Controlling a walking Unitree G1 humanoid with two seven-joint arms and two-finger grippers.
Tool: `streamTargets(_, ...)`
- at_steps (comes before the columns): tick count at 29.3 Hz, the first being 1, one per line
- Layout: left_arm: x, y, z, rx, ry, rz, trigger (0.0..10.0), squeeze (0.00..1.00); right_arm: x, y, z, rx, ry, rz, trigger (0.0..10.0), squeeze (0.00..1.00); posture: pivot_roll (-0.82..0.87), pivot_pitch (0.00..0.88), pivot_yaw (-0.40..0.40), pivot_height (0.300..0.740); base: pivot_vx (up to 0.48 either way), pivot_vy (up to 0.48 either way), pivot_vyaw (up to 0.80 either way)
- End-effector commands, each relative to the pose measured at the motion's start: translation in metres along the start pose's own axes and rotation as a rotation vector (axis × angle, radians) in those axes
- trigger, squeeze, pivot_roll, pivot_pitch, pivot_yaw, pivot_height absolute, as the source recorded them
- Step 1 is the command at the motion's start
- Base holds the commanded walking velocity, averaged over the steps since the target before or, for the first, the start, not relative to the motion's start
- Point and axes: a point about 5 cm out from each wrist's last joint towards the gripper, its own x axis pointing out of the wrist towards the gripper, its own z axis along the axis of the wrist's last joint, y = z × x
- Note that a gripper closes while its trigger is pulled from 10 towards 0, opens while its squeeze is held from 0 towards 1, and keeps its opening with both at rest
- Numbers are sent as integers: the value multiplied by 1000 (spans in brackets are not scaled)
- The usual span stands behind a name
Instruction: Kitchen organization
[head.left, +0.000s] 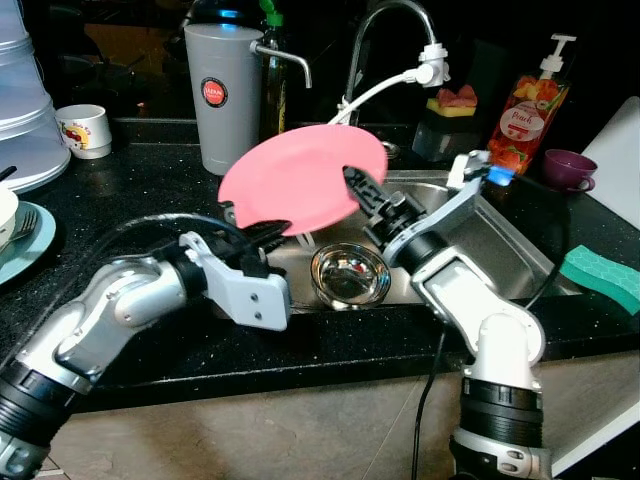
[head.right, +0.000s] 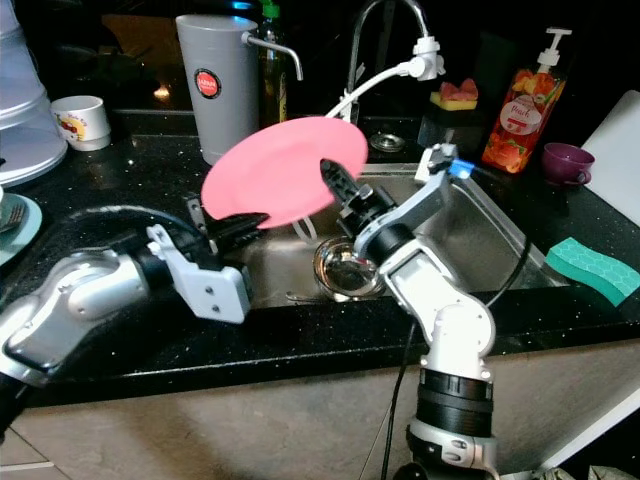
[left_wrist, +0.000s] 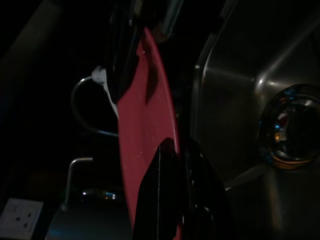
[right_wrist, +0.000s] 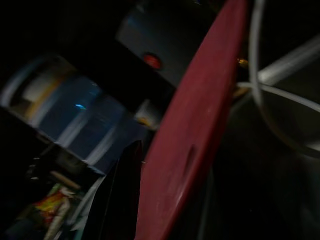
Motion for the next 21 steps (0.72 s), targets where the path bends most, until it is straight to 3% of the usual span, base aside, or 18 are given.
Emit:
streamTargets(1, 4, -5, 11, 27, -74, -25, 10000, 0, 2, -6, -6, -11, 44, -60, 10000, 0, 124, 141, -91, 740, 0, 0, 0)
streamTargets(2, 5, -6, 12, 28, -84, -31, 10000, 0, 2, -8, -7, -8, 51, -81, 10000, 0, 124, 141, -91, 740, 0, 0, 0)
streamTargets(3, 5, -7, 12, 29, -89, -34, 10000, 0, 2, -11, -8, -1, 54, -102, 2627, 0, 124, 141, -91, 740, 0, 0, 0)
streamTargets(4, 5, -7, 12, 30, -92, -35, 10000, 0, 2, -12, -8, 4, 55, -114, 2627, 0, 124, 141, -91, 740, 0, 0, 0)
streamTargets(5, 5, -8, 12, 31, -93, -37, 10000, 0, 2, -14, -8, 9, 48, -123, 0, 0, 123, 142, -89, 740, 0, 0, 0)
streamTargets(18, 3, -8, 1, 33, -33, -27, 10000, 0, 2, -11, -1, 10, 2, -112, 0, 0, 123, 141, -92, 740, 0, 0, 0)
streamTargets(19, 3, -8, 1, 18, -29, -34, 10000, 851, 2, -11, -1, 8, -2, -113, 0, 0, 122, 141, -93, 740, 0, 0, 0)
streamTargets(20, 3, -8, 0, -1, -25, -36, 10000, 1000, 2, -11, 0, 8, -3, -115, 0, 0, 122, 141, -93, 740, 0, 0, 0)
streamTargets(21, 3, -8, -1, -16, -22, -37, 10000, 1000, 2, -11, 0, 8, -4, -118, 0, 0, 122, 141, -93, 740, 0, 0, 0)
